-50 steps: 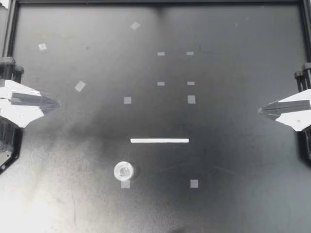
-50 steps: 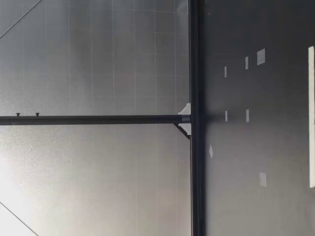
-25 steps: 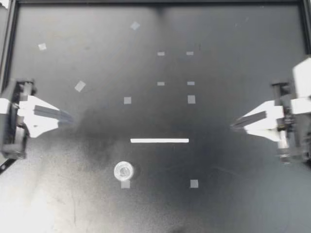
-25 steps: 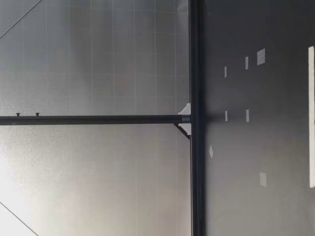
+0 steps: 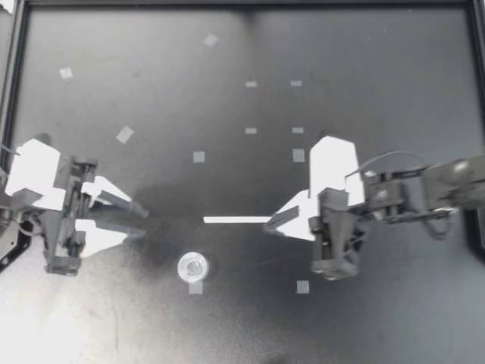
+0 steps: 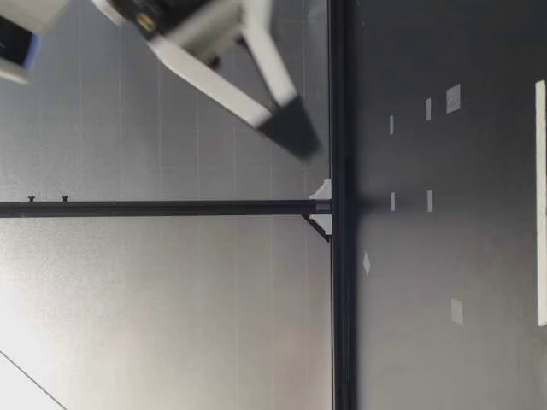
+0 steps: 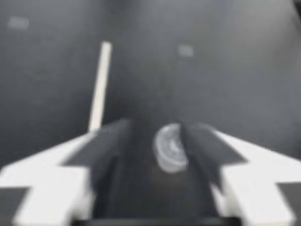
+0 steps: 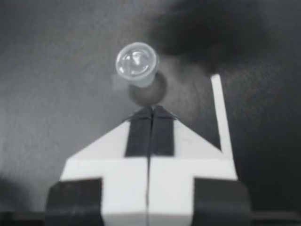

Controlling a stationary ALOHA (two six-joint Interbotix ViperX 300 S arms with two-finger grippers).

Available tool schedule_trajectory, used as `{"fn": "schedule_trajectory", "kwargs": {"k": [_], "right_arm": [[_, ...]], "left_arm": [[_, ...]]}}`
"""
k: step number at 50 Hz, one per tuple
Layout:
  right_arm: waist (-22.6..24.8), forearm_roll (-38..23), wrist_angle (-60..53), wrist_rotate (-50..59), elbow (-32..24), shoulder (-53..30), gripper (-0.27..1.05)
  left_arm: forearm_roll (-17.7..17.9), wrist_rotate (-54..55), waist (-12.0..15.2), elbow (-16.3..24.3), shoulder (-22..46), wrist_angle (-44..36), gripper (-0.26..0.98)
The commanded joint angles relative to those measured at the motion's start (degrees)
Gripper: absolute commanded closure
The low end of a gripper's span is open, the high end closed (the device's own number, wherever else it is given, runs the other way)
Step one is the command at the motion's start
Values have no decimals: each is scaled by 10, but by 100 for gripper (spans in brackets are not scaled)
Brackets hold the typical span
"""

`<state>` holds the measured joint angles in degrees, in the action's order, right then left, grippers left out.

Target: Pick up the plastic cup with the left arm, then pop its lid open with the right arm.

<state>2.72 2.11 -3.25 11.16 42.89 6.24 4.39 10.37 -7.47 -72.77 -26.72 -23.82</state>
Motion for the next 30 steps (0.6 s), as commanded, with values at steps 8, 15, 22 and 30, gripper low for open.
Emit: {"fn": "schedule_trajectory", "kwargs": {"k": [8,15,22,30], "right_arm": [[20,2,-53,25,-49,-69,86],[37,1,-76,54,-74,-112,86],[47,0,-97,86,-94,-159,86],[49,-1,-103,95,-121,-192,86]], "left_arm": [[0,11,-32,20,89,-39,15],[0,11,-58,41,156,-47,15],[0,11,-75,71,231,-44,14],[1,12,-75,91,293,-48,14]]}}
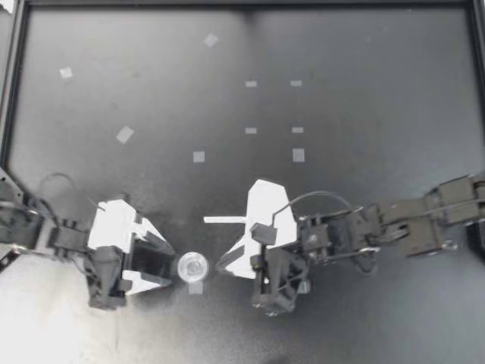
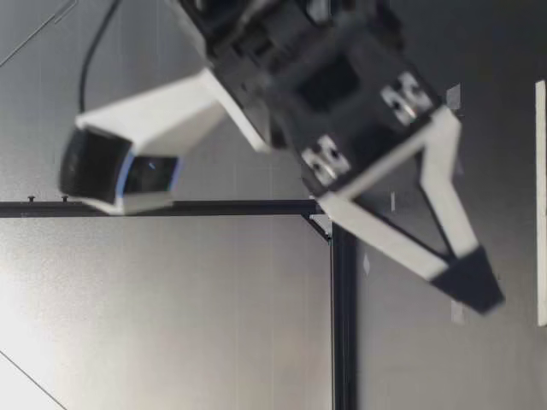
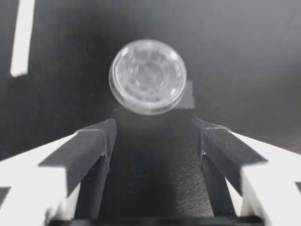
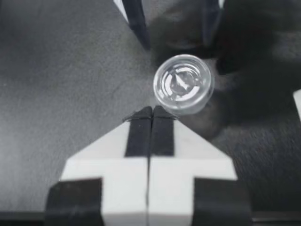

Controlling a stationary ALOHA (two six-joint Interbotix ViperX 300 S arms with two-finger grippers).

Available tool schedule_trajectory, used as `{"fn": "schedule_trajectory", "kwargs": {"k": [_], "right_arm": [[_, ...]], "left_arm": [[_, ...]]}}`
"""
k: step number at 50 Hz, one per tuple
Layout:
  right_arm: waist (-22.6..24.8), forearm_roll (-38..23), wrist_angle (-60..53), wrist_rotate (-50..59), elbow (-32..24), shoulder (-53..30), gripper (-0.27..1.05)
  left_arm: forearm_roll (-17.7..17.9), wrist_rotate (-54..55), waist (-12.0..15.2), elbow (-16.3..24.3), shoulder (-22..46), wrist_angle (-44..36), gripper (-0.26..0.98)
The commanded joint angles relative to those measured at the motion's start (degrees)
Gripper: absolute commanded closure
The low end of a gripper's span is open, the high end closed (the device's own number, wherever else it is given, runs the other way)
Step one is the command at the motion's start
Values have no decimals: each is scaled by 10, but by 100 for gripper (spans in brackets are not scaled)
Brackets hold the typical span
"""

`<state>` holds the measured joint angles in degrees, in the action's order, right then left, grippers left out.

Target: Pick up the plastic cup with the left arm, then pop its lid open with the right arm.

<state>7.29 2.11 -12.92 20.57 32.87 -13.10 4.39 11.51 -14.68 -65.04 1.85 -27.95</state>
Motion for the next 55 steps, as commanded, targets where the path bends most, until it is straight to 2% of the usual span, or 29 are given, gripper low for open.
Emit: {"fn": "schedule_trajectory", "kwargs": {"k": [1,17,55], "right_arm": [[4,-1,-6,1,-25,-2,86],[4,-4,4,0,-67,-54,86],[-9,-11,2,-1,-77,-74,86]], "left_arm": [[1,0,-3,17,12,-6,14],[1,0,-3,12,21,-41,14],[3,-1,-3,21,67,-121,15]]}}
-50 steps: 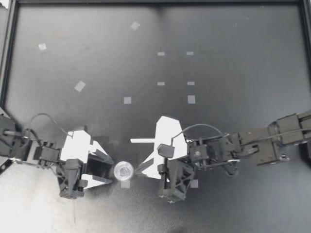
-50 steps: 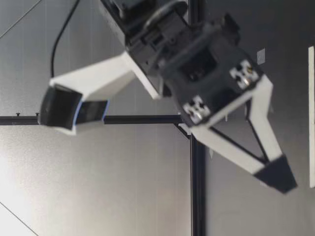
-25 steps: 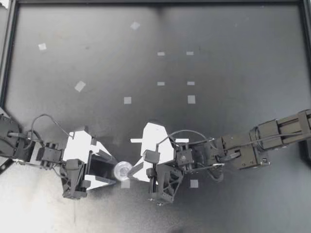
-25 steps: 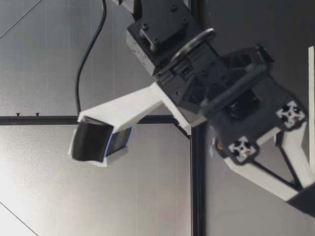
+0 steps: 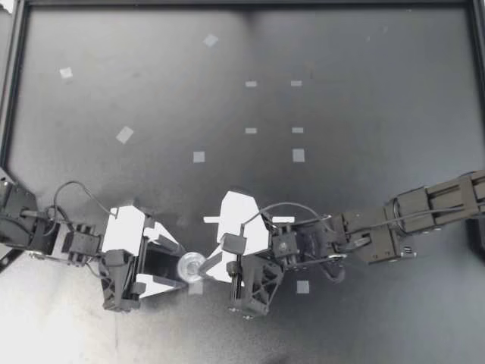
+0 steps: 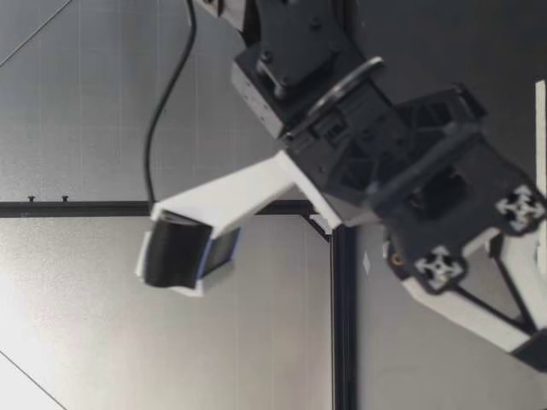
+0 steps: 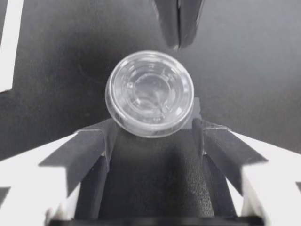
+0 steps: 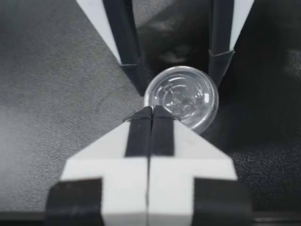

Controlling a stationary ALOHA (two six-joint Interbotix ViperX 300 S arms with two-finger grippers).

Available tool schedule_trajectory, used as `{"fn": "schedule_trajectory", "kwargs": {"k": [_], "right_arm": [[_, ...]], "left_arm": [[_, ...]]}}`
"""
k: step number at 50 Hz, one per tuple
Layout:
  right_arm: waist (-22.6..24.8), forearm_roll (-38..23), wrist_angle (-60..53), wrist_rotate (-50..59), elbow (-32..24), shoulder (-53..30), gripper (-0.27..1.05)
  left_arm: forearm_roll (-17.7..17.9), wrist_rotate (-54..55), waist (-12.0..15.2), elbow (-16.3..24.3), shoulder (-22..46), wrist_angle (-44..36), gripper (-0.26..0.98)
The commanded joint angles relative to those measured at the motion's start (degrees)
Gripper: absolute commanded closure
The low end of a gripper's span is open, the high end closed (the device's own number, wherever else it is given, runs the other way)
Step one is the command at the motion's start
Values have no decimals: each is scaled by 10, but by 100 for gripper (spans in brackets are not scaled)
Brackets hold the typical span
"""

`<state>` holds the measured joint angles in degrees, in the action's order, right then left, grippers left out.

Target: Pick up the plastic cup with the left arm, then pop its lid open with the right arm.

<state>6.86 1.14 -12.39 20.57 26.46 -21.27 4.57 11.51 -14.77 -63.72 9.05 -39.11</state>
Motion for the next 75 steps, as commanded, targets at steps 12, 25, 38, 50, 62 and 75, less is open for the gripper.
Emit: {"fn": "schedule_trajectory", "kwargs": {"k": [12,25,38,50,62,75], "right_arm": [[-9,-2,-4,-2,-15,4,86],[-9,-4,11,-1,-14,-4,86],[-9,-4,31,1,-4,-1,86],[-9,-4,31,1,-4,-1,86],[-9,-4,31,0,-4,0,86],[-9,-4,32,1,-4,4,86]], "left_arm": [[1,-2,-2,18,10,-15,15],[4,-3,-2,25,22,-22,15],[4,-1,-2,25,21,-17,15],[4,0,-2,26,9,31,15],[4,-2,-3,28,-5,70,16],[4,-5,-2,28,-5,71,32]]}}
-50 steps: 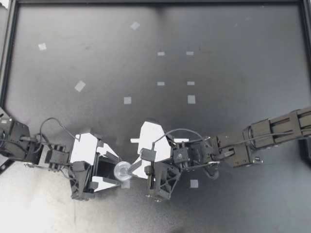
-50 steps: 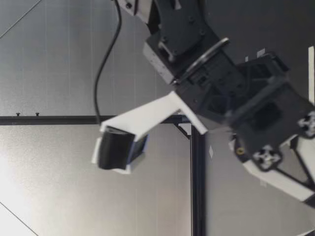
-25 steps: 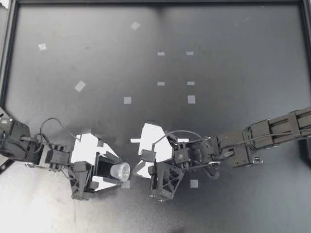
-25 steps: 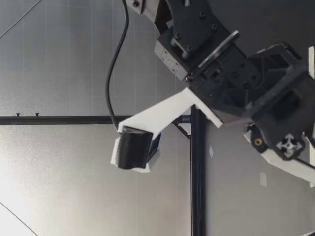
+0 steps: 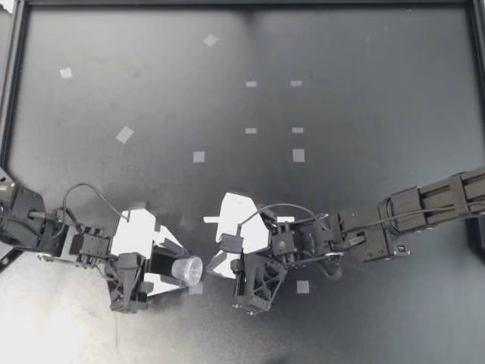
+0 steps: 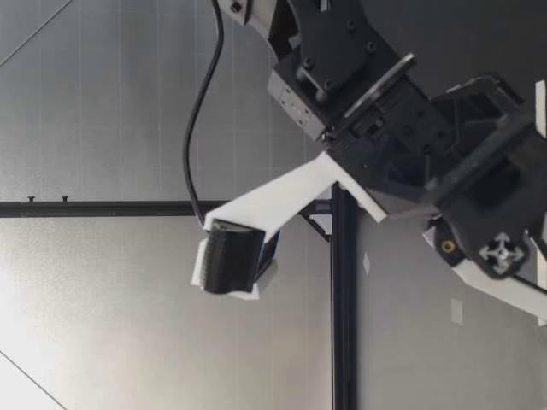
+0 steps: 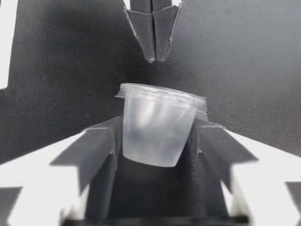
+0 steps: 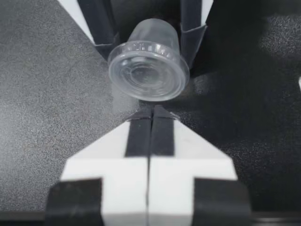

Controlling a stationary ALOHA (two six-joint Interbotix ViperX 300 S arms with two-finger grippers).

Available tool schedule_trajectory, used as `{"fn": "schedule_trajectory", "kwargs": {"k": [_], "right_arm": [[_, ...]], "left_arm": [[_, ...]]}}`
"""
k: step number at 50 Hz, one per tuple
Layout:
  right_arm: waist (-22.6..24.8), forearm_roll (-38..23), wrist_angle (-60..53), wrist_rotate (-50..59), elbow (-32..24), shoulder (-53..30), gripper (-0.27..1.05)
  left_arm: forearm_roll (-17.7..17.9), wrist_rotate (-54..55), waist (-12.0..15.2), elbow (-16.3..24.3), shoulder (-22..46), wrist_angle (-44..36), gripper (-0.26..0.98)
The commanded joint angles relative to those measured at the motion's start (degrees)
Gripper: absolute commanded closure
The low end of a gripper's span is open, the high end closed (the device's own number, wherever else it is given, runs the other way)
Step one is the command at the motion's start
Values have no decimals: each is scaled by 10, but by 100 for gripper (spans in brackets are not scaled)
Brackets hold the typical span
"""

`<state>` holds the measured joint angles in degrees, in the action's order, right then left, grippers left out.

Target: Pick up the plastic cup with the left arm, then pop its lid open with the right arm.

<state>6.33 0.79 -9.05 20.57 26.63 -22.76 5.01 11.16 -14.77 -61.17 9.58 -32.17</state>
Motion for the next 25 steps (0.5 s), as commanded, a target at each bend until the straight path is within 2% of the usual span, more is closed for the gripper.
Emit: {"fn": "schedule_trajectory", "kwargs": {"k": [1,11,17,21,25], "right_arm": [[-4,0,-2,1,-5,18,86],[-4,4,2,6,10,41,86],[-4,20,-2,53,54,98,85],[-4,25,-7,113,93,139,81],[-4,25,-49,198,142,174,68]], "left_arm": [[-1,-2,-2,3,-11,2,34],[-2,-3,-2,5,-16,2,49],[-1,-19,-1,10,-47,-4,54],[3,-47,11,11,-68,-25,56],[32,-98,39,15,-82,-94,57]]}}
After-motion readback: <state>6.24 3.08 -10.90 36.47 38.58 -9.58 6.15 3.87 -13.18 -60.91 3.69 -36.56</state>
